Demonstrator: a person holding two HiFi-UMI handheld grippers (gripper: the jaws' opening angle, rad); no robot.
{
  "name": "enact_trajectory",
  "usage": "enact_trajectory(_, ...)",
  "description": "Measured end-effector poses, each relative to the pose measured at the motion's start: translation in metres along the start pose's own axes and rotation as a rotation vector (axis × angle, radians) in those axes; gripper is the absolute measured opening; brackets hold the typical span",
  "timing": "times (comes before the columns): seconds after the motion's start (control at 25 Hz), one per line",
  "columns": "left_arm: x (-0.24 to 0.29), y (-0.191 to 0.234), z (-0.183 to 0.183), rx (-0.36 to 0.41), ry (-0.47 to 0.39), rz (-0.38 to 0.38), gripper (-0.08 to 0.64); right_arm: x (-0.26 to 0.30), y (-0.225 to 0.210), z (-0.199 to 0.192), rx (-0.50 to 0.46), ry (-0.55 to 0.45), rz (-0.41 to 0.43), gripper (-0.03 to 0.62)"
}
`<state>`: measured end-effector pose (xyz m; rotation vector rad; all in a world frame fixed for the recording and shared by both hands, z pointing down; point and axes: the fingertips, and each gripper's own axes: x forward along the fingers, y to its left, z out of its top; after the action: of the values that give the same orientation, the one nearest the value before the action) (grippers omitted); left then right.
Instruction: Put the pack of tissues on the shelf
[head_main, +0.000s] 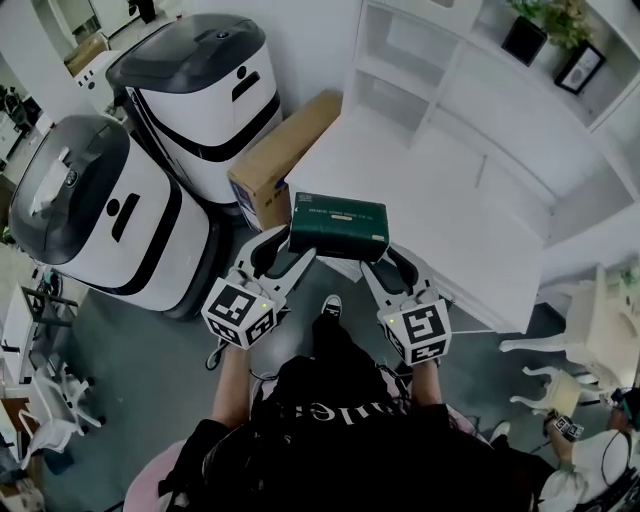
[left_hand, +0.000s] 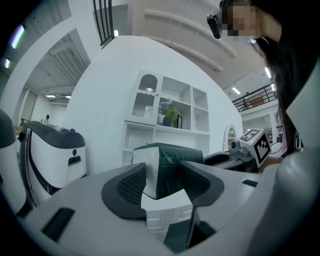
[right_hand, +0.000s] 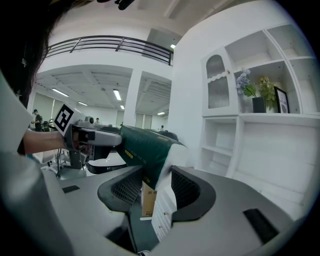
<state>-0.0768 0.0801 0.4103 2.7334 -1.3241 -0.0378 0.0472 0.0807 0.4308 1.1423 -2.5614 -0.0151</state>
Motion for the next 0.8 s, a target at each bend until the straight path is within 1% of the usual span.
enact_trajectory(0.28, 0.081, 0.049, 0.011, 0.018, 0.016, -0.016, 0.221, 0.06, -0.071, 0.012, -0.003, 0.002, -0.015, 0.206)
enact_trajectory(0.48, 0.126, 0.08, 0.024, 0.032, 0.014, -0.019, 0.22, 0.097, -0.113, 0.025, -0.006, -0.006, -0.02, 0.206)
enact_trajectory(0.64, 0.155, 0.1, 0.028, 0.046, 0.018, -0.013, 0.219, 0.122, -0.139, 0.029, -0.004, -0.014, -0.016, 0.207)
enact_trajectory(0.8, 0.175, 0.105, 0.029, 0.042, 0.025, -0.014, 0.219, 0.13, -0.156, 0.029, 0.005, -0.011, -0.023, 0.206)
